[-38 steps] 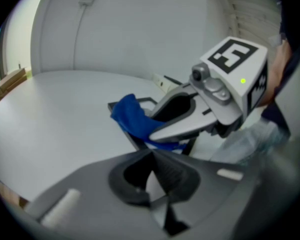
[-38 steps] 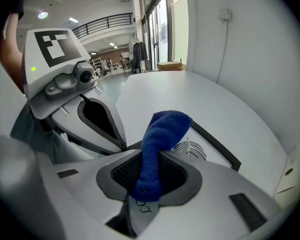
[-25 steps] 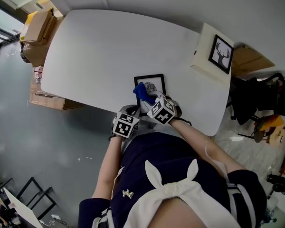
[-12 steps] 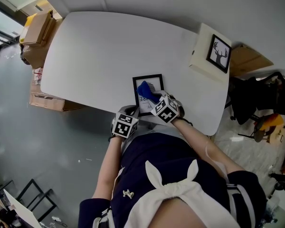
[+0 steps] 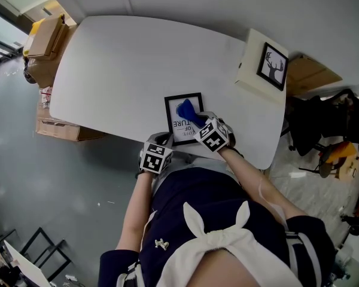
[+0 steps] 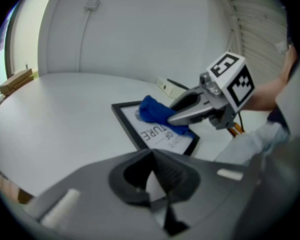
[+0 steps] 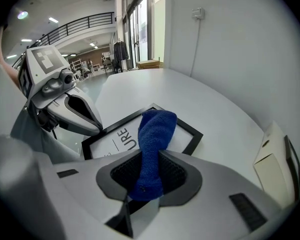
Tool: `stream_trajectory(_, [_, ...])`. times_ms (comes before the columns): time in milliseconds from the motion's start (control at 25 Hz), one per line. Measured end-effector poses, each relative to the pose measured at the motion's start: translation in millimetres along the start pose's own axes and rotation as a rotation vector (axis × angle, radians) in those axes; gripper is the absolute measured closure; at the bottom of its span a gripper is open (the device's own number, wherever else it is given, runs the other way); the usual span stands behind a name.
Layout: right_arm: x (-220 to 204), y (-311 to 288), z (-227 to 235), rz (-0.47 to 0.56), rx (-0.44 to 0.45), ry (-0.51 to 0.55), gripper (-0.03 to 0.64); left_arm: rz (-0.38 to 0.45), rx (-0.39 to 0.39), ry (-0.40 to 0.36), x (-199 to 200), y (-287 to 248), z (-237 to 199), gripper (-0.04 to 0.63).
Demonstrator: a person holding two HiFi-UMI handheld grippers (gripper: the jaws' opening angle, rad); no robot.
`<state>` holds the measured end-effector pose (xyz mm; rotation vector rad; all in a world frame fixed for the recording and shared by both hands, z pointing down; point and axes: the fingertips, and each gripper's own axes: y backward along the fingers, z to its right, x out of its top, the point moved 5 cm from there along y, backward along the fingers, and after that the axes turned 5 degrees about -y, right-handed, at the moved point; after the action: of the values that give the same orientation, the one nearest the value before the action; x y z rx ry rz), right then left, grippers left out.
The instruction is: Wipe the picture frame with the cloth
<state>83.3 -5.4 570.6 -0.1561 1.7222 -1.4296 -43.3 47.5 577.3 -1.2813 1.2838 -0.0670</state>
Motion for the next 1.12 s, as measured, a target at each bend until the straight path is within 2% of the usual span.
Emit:
stream_trajectory(440, [-6.6,10.9,11.6,-0.008,-0.052,-0.034,0.525,0.020,0.031,0.013,0.1,-0.3,1.0,0.591])
stream_trajectory(840, [-12.9,14.5,6.7,0.007,-0.033,-0.036,0.525,0.045,0.060,0.021,0.5,-0.7,-1.3,0.591])
stream_trajectory(1120, [-17.5,17.0,1.6,0.018,-0.027,-0.048,0.525,0.039,0.050,0.038,-1.3,0.4,-1.0,0.591])
